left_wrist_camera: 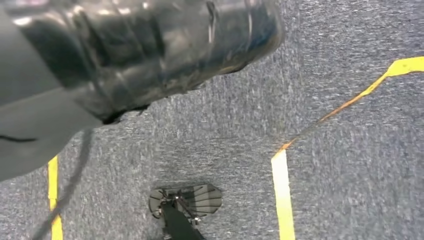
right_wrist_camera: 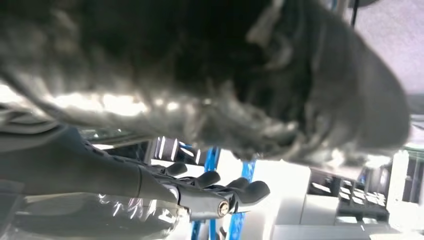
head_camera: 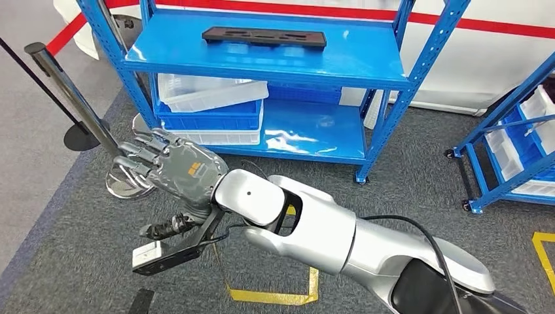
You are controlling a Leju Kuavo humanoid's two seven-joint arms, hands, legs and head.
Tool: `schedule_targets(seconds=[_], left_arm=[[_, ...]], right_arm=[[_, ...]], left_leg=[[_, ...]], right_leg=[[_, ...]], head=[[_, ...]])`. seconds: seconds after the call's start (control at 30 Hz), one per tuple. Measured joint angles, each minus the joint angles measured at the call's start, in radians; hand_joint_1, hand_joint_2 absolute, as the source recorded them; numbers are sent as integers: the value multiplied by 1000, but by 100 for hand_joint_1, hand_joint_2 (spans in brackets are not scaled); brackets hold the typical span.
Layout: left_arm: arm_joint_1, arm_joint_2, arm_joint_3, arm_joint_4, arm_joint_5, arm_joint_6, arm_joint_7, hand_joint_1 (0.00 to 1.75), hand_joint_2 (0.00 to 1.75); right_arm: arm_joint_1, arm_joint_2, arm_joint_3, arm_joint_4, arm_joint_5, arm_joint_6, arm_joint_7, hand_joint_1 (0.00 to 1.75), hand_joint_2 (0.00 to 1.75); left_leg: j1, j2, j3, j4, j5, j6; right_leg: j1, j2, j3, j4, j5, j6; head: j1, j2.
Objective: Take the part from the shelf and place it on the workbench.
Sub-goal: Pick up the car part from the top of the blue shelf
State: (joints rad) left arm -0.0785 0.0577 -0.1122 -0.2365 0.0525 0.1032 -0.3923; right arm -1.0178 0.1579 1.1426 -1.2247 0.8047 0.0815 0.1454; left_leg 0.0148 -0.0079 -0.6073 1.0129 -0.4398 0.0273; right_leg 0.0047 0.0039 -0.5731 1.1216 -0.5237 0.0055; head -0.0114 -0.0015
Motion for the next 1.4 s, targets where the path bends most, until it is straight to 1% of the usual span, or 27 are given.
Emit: schedule_targets(seconds=[0.1,0.13,0.17,0.2,0.27,0.33,0.4,0.47,0.53,0.6,0.63,0.67,0.7,0.77,0.83,0.9,0.97,1.0,1.03,1.1,1.13,1.17,1.2,1.27,1.3,1.33,1.4], left_arm=[[0,0,-3,0,2,-4,6,0,0],[1,0,-3,0,2,-4,7,0,0],[2,0,-4,0,2,-5,8,0,0],[3,0,-4,0,2,-5,8,0,0],[3,-1,-6,0,2,-6,8,0,0],[3,-3,-9,0,2,-6,8,0,0],[3,-3,-11,1,2,-6,8,0,0],[1,-3,-12,1,2,-5,8,0,0],[-2,-3,-13,1,4,-6,8,0,0],[-2,-2,-13,1,7,-7,8,0,0],[0,-1,-13,1,9,-7,8,0,0],[2,0,-13,1,10,-7,8,0,0],[4,0,-13,1,12,-8,9,0,0],[4,-1,-14,1,13,-10,10,0,0],[3,-1,-16,2,13,-12,13,0,0],[3,-1,-17,2,13,-13,17,0,0],[4,-1,-18,2,13,-11,18,0,0],[4,-1,-19,2,13,-10,18,0,0],[2,-1,-20,2,13,-9,17,0,0],[1,-1,-21,2,13,-9,17,0,0],[2,-1,-21,2,13,-10,17,0,0],[2,-1,-21,2,13,-10,17,0,0],[3,-1,-21,2,13,-10,17,0,0],[3,-2,-22,2,13,-10,16,0,0],[3,-2,-23,2,13,-10,16,0,0],[2,-3,-23,2,13,-10,15,0,0],[1,-5,-26,2,13,-10,14,0,0]], right_arm=[[8,-1,-2,5,2,-1,0,0,0],[12,-2,-2,7,2,-1,0,0,0],[14,-2,-2,8,2,-2,0,0,0],[15,-2,-2,9,2,-2,0,0,0],[15,-2,-2,11,2,-2,-1,0,0],[15,-2,-2,13,2,-2,-1,0,0],[15,-2,-3,15,2,-2,-1,0,0],[14,0,-4,15,2,-4,-1,0,0],[14,2,-5,16,4,-4,-2,0,0],[16,2,-4,18,7,-4,-2,0,0],[17,2,-4,19,9,-4,-2,0,0],[18,2,-4,20,11,-4,-2,0,0],[18,2,-4,21,14,-4,-2,0,0],[17,3,-4,22,23,-4,-2,0,0],[16,4,-3,24,39,-5,1,0,0],[14,6,-2,27,59,-8,7,0,0],[12,8,-2,29,75,-12,12,0,0],[10,8,-2,29,81,-16,12,0,0],[9,8,-3,30,88,-20,13,0,0],[11,8,-4,32,99,-28,12,0,0],[12,8,-4,33,104,-30,11,0,0],[14,7,-4,35,108,-30,11,0,0],[15,7,-4,37,111,-31,10,0,0],[16,7,-4,38,113,-32,10,0,0],[16,7,-4,39,113,-33,10,0,0],[15,7,-4,39,113,-34,10,0,0],[14,8,-4,40,114,-35,10,0,0]], left_leg=[[-3,0,27,0,-23,10],[-4,-1,38,0,-32,10],[-5,-3,52,0,-43,11],[-6,-5,67,0,-54,10],[-6,-9,94,-1,-75,5],[-6,-11,105,-3,-89,-4],[-6,-11,108,0,-91,-14],[-6,-8,91,40,-88,-22],[-3,-5,30,142,-106,-30],[-1,-4,-49,249,-152,-41],[2,-4,-77,273,-164,-46],[4,-4,-90,264,-153,-52],[8,-3,-87,223,-116,-58],[14,1,-57,95,-21,-69],[12,5,-37,21,10,-58],[8,6,-34,17,2,-35],[10,4,-27,19,4,-22],[10,3,-22,19,1,-16],[9,3,-16,18,-4,-11],[5,2,-3,18,-16,-2],[2,2,4,18,-23,1],[0,1,13,18,-30,2],[-3,0,24,18,-38,3],[-5,-4,45,16,-54,3],[-7,-5,52,15,-60,1],[-6,-6,56,13,-64,-2],[-4,-6,60,5,-68,-12]], right_leg=[[-2,0,-133,181,-50,5],[-1,0,-163,198,-50,3],[0,0,-174,180,-30,-1],[3,0,-169,129,11,-7],[14,1,-139,-9,119,-25],[23,3,-121,-87,170,-38],[23,5,-110,-100,165,-46],[18,4,-89,-114,162,-54],[13,3,-68,-126,153,-61],[12,3,-53,-127,138,-63],[10,4,-44,-126,130,-62],[8,5,-35,-124,121,-59],[5,6,-25,-120,111,-55],[-1,7,-7,-110,89,-43],[0,8,-3,-99,73,-29],[3,8,-4,-93,62,-19],[1,7,-8,-78,45,-12],[-1,6,-22,-48,30,-8],[-3,5,-49,3,11,-5],[-4,4,-131,140,-26,-2],[-4,4,-168,189,-28,-3],[-1,4,-191,202,-11,-8],[2,4,-193,175,26,-15],[15,5,-153,44,119,-38],[21,5,-128,-14,147,-49],[26,5,-109,-54,157,-58],[31,5,-93,-82,146,-67]], head=[[1,0],[1,0],[1,0],[1,0],[1,0],[0,0],[0,0],[-1,0],[-2,0],[-2,0],[-2,0],[-2,0],[-2,0],[-3,0],[-5,0],[-6,0],[-4,0],[-3,0],[-3,0],[-2,0],[-2,0],[-2,0],[-2,0],[-2,0],[-4,0],[-3,0],[-1,0]])
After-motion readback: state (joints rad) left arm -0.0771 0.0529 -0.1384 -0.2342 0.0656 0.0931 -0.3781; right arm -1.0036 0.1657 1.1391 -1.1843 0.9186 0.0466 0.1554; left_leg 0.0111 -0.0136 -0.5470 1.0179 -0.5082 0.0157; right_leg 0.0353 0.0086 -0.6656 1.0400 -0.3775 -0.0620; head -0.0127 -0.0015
